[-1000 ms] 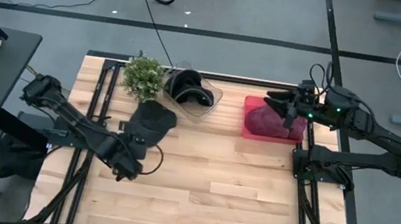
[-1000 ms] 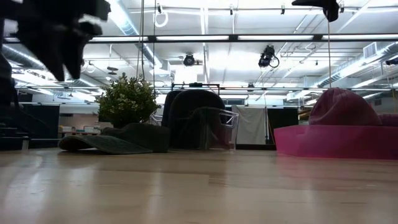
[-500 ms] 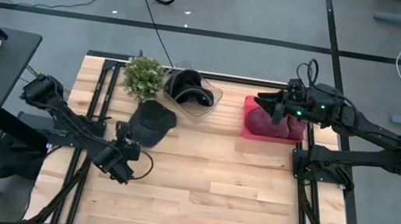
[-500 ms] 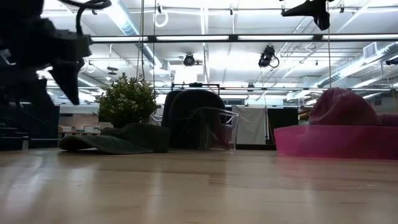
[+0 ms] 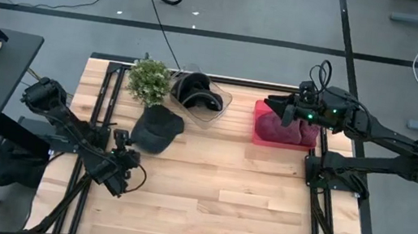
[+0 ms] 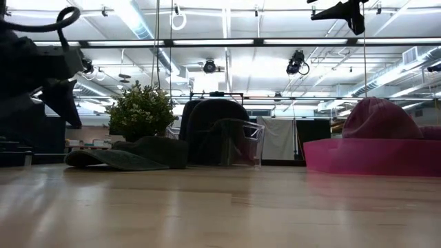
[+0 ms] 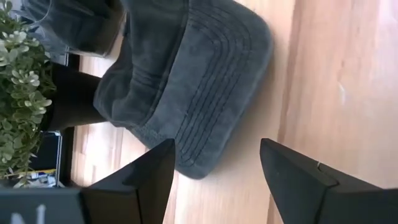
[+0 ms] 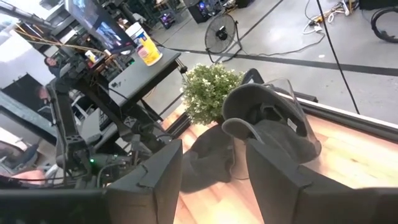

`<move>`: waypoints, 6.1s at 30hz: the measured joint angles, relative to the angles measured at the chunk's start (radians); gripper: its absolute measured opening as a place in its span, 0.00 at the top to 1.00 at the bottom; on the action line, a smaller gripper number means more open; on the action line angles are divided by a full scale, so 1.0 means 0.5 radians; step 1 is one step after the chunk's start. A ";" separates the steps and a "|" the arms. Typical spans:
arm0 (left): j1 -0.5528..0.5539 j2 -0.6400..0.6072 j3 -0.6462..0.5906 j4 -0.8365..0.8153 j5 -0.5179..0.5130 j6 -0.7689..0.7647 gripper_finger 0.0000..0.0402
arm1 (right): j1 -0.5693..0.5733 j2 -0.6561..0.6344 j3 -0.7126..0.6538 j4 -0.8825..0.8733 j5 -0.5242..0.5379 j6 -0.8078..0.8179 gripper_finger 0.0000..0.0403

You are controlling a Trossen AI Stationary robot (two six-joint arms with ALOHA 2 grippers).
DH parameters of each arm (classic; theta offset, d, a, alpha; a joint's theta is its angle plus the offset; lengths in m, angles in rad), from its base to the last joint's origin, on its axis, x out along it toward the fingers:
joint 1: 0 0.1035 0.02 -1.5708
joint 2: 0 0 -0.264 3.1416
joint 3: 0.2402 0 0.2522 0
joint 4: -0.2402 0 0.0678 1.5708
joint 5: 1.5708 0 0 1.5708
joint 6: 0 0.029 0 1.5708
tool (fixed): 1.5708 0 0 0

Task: Pick & Place hat
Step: Put the black cap into the transparent bin

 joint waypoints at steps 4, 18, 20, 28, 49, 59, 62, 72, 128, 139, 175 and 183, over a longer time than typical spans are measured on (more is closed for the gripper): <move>0.004 0.000 -0.079 0.068 -0.037 -0.018 0.41 | 0.000 0.000 0.000 0.004 0.020 0.029 0.55; 0.113 0.003 -0.278 0.475 -0.158 0.225 0.41 | 0.000 0.000 0.000 0.009 0.033 0.071 0.55; 0.160 0.004 -0.302 0.523 -0.155 0.263 0.41 | 0.000 0.000 0.000 0.009 0.033 0.081 0.55; 0.297 0.005 -0.394 0.822 -0.132 0.580 0.41 | 0.000 0.000 0.000 0.009 0.033 0.084 0.55; 0.686 0.018 -0.394 0.966 -0.132 0.790 0.41 | 0.000 -0.001 0.000 0.102 0.033 0.052 0.55; 0.788 0.020 -0.395 0.983 -0.128 0.831 0.64 | 0.000 -0.001 0.000 0.104 0.033 0.054 0.55; 0.808 0.020 -0.394 0.989 -0.150 0.835 0.73 | 0.000 -0.001 0.000 0.105 0.033 0.075 0.55; 0.848 0.018 -0.388 0.995 -0.115 0.848 0.95 | 0.000 -0.001 0.000 0.108 0.033 0.074 0.55; 0.957 0.061 3.009 -0.013 0.184 1.098 0.97 | 0.000 0.432 0.001 1.746 -0.999 -0.240 0.73; 0.970 0.189 3.010 0.007 0.458 1.043 0.97 | 0.001 0.645 0.042 1.967 -1.179 -0.140 0.99; 1.183 0.466 3.009 0.380 0.389 0.925 0.97 | 0.234 0.803 0.214 1.732 0.459 -0.706 0.94; 1.212 0.470 3.010 0.449 0.457 0.932 0.97 | 0.161 0.793 0.214 1.615 0.353 -0.563 0.63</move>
